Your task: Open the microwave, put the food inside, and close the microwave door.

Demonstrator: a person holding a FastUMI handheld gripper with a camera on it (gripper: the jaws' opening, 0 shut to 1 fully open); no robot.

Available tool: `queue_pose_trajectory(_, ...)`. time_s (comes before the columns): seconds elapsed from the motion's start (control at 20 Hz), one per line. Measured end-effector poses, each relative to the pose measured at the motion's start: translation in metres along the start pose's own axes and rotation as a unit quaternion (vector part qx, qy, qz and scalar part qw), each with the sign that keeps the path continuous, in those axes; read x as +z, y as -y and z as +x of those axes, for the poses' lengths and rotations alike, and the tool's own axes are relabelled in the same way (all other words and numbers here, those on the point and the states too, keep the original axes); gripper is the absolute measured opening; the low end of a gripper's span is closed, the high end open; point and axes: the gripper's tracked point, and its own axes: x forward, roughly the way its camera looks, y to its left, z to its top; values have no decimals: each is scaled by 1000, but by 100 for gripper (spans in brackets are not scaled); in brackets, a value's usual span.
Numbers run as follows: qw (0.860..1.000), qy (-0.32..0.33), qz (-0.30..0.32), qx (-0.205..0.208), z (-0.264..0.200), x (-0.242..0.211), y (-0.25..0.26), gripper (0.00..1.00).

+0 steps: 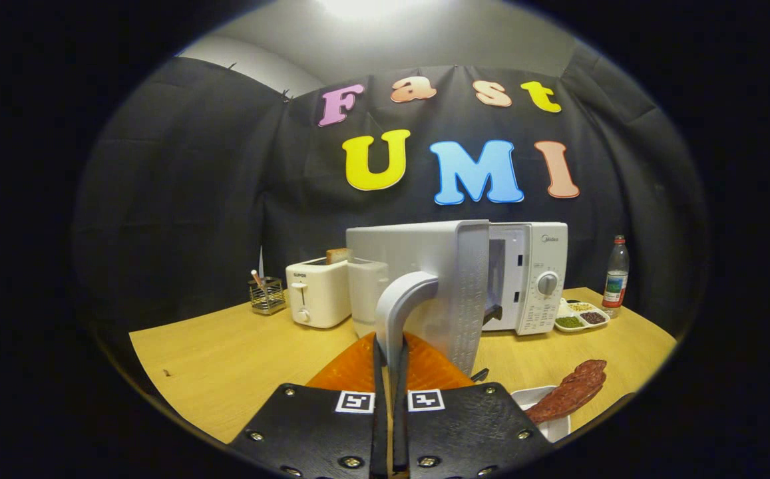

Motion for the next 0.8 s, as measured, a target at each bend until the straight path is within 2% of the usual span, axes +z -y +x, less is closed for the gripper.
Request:
queue_pose_trajectory(0.2, 1000, 2, 12, 9, -6, -2, -52, 4)
queue_pose_trajectory(0.45, 999, 19, -20, -47, -4, -3, -92, 4)
queue_pose_trajectory(0.8, 993, 24, -16, -113, 4, -6, -129, 4)
